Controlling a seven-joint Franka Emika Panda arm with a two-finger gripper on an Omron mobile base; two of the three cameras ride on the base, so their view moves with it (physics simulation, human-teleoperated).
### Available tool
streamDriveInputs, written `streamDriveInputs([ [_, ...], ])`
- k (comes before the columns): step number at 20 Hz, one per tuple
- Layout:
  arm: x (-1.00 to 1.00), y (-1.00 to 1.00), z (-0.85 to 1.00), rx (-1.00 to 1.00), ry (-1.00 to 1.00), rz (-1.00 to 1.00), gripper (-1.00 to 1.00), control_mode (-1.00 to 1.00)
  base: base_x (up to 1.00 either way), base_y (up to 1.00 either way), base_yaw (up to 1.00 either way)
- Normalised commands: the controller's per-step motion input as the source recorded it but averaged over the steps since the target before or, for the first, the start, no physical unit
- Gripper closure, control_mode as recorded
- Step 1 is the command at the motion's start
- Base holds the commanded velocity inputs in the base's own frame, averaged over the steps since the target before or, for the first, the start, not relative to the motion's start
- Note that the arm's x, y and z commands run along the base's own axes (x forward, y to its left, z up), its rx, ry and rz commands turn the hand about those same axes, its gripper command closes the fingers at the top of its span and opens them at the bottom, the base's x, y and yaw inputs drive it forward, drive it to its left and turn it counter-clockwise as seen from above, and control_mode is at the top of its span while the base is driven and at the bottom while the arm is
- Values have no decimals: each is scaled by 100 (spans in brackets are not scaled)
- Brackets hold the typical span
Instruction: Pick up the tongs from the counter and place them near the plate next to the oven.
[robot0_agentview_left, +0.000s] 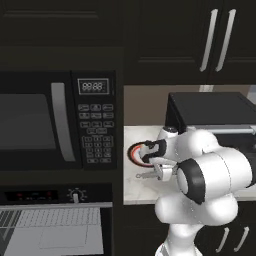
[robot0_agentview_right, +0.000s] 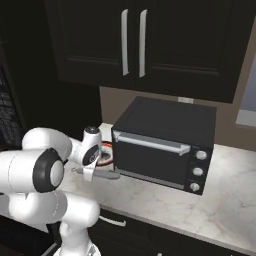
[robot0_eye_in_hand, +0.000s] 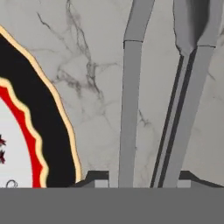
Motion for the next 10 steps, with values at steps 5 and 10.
streamDriveInputs([
  [5,-3,4,-44,0,-7,-1,100,-100,0,0,0],
  [10,-69,0,-1,0,-21,-6,-100,-100,0,0,0],
])
